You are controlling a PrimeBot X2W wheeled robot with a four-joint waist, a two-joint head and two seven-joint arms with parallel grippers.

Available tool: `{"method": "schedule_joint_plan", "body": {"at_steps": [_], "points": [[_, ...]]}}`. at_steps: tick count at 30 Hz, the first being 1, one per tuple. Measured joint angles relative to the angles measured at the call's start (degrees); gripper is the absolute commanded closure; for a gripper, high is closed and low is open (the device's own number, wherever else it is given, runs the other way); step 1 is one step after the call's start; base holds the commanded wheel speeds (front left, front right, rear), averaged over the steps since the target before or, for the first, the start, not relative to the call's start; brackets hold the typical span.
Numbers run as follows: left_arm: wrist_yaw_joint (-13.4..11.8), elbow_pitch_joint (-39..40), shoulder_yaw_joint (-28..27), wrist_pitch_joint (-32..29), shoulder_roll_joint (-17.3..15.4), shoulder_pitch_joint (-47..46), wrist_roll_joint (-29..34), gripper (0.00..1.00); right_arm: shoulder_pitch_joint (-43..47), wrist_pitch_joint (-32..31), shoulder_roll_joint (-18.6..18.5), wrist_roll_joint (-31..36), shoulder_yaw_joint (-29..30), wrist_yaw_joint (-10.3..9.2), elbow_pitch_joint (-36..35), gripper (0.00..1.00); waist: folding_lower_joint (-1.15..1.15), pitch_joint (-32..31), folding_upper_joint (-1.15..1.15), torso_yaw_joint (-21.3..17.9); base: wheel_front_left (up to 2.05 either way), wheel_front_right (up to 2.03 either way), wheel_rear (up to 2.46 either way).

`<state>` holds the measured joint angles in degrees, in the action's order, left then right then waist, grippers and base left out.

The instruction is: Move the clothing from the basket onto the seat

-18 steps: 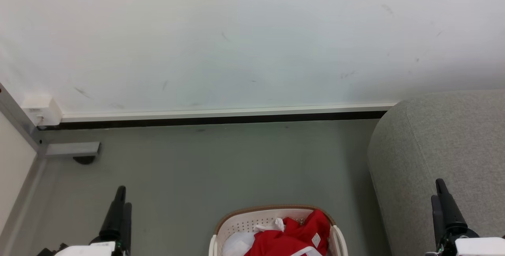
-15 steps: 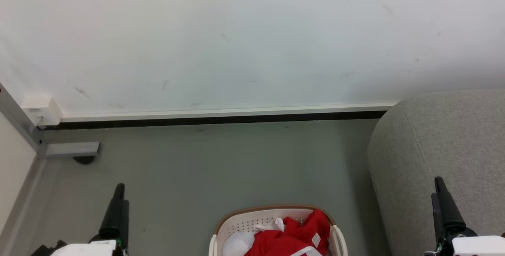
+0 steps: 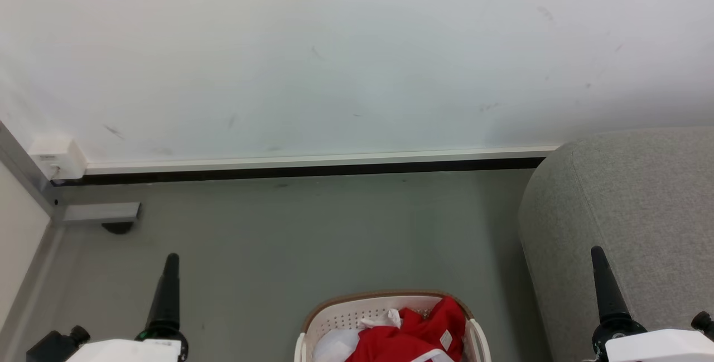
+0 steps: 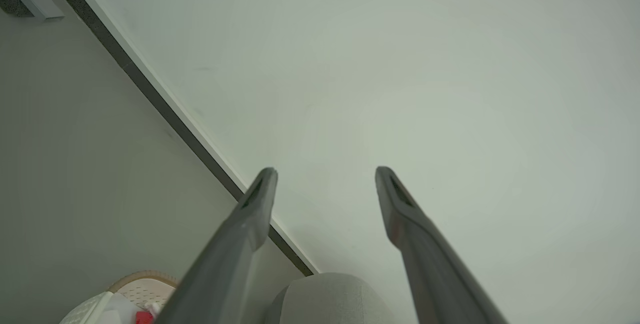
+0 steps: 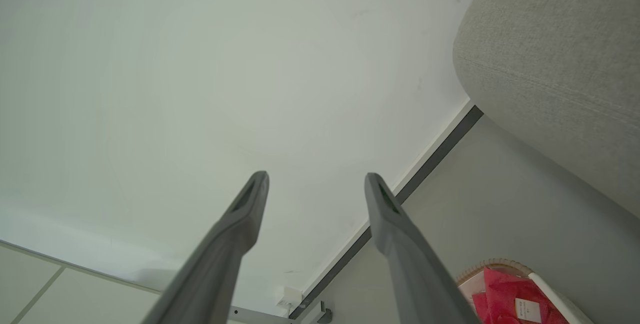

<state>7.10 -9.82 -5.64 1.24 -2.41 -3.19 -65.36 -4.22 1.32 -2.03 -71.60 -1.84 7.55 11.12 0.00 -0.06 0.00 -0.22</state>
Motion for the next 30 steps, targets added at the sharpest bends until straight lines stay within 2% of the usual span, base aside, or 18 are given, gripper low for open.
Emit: {"method": "schedule_joint_plan", "body": {"at_steps": [8, 18, 30], "points": [[0.01, 1.88, -0.08, 1.60, -0.03, 0.40, 10.99, 0.00, 0.00, 1.66, -0.05, 9.38, -0.92, 0.00, 0.00, 0.00, 0.00, -0.05, 0.00, -0.15, 0.00, 0.00, 0.00], [0.01, 2.40, 0.34, 3.55, -0.11, 1.15, 21.71, 0.00, 0.00, 3.48, -0.10, 21.85, -2.82, 0.00, -0.02, 0.00, 0.00, -0.20, 0.00, -0.34, 0.00, 0.00, 0.00], [-0.90, 1.87, 2.26, 5.64, -0.87, 1.75, 31.36, 0.00, -0.01, 5.43, -0.20, 32.66, -3.47, 0.00, 0.71, 0.00, 0.00, -0.49, 0.00, -0.65, 0.00, 0.00, 0.00]]}}
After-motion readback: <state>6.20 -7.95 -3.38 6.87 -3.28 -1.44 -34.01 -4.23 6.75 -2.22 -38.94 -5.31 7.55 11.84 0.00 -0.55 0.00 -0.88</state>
